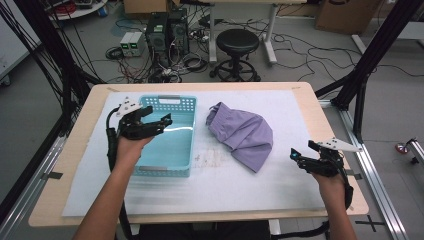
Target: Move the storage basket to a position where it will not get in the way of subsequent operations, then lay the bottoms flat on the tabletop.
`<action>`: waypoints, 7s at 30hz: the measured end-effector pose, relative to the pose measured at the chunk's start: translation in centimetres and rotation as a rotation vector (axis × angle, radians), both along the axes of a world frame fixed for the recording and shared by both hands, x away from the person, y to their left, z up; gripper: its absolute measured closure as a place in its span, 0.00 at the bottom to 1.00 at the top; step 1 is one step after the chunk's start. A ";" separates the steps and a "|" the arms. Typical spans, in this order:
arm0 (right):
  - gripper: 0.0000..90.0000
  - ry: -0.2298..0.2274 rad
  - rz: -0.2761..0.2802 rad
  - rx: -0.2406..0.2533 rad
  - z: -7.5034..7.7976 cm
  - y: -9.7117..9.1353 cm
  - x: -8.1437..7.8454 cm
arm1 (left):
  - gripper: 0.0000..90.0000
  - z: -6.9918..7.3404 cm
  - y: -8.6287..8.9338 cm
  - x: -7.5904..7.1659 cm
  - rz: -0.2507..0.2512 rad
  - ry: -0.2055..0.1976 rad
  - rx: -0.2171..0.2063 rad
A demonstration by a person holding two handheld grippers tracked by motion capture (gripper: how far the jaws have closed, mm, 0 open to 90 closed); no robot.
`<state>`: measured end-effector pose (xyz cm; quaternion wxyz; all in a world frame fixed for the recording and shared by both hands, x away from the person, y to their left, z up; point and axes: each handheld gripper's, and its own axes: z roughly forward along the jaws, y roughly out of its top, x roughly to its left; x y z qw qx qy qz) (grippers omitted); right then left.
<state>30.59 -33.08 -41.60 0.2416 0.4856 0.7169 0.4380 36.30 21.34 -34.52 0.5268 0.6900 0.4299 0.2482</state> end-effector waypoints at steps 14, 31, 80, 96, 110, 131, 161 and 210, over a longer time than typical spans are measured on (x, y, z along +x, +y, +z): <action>0.23 0.003 0.001 0.000 -0.1 0.0 -0.1 | 0.28 -2.7 7.3 -1.3 0.184 0.108 0.026; 0.23 0.008 0.006 -0.006 -0.2 0.2 0.0 | 0.38 -5.3 8.6 -0.8 0.214 0.252 0.106; 0.23 0.023 0.017 -0.015 -0.2 0.5 -0.5 | 0.89 -6.4 16.7 -1.6 0.357 0.282 0.096; 0.23 0.025 0.018 -0.026 -0.2 0.6 -0.4 | 0.59 -6.9 19.3 -3.1 0.396 0.281 0.070; 0.23 0.028 0.020 -0.029 -0.3 0.8 -0.3 | 0.92 -6.8 20.9 -3.7 0.450 0.276 0.083; 0.23 0.034 0.034 -0.039 -0.4 1.5 0.0 | 0.92 -6.3 22.6 -2.2 0.493 0.282 0.104; 0.23 0.039 0.033 -0.054 -0.4 1.7 -0.3 | 0.89 -6.7 22.8 -1.6 0.495 0.268 0.098; 0.27 0.029 0.078 0.000 0.1 2.6 0.3 | 0.21 -4.4 7.6 -7.0 0.120 -0.086 -0.139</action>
